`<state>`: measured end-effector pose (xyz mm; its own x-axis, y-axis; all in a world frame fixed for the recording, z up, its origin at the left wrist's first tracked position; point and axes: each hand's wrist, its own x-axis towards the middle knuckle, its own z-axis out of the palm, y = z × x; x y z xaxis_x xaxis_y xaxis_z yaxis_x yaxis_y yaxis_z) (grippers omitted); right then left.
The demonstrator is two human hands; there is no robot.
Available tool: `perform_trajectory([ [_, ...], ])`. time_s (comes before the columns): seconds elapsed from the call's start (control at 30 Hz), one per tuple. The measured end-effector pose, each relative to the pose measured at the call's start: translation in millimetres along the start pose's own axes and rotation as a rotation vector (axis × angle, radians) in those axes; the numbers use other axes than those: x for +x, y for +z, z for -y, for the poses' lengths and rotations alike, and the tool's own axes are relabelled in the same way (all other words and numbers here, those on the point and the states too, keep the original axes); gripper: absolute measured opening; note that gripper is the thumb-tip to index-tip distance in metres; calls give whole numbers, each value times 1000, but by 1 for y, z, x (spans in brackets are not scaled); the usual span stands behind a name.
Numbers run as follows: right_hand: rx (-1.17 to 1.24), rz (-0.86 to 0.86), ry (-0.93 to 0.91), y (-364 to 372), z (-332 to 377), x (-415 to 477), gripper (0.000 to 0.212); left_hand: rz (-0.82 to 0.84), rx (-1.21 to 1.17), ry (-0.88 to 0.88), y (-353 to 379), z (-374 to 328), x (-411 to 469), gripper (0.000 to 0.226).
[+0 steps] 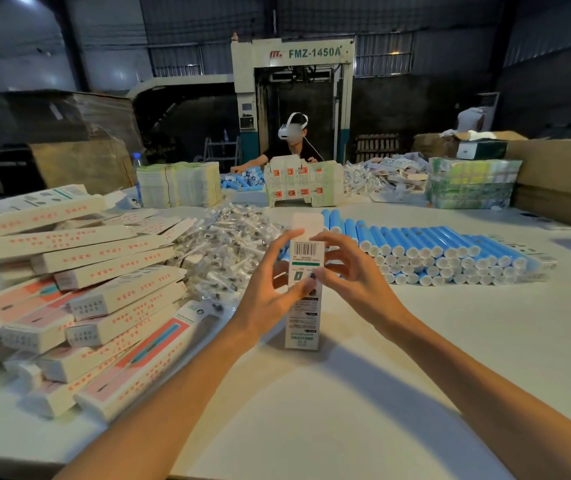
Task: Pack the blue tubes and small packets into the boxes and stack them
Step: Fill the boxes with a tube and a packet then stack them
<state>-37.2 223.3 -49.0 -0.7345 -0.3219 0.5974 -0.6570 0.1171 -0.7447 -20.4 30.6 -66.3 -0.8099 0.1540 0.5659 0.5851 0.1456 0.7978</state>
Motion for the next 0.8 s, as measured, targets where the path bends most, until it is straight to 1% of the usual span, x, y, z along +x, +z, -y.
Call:
perform_trajectory([
  [0.13,-62,38,24,-1,5,3,36,4,45,5,-1,1,2,70],
  [0.2,-40,46,32,-2,8,2,30,11,51,1,-2,1,2,71],
  [0.27,28,10,27,-3,14,5,24,16,53,-2,-2,0,3,71],
  [0.33,76,-64,43,-8,20,14,23,19,72,10,-2,0,3,70],
  [0.37,71,-66,61,-11,24,20,25,22,81,17,-2,0,3,69],
  [0.43,1,3,69,-15,30,33,28,26,85,21,-3,0,3,68],
  [0.5,-75,58,42,-18,32,44,21,29,84,20,-4,0,2,68],
  [0.63,-242,39,-72,-17,29,50,9,23,100,14,-6,0,2,72],
  [0.73,-352,12,-119,-16,25,49,9,12,108,3,-6,0,2,75],
  [0.8,-335,23,-136,-17,25,47,10,13,97,-3,-6,0,2,76],
])
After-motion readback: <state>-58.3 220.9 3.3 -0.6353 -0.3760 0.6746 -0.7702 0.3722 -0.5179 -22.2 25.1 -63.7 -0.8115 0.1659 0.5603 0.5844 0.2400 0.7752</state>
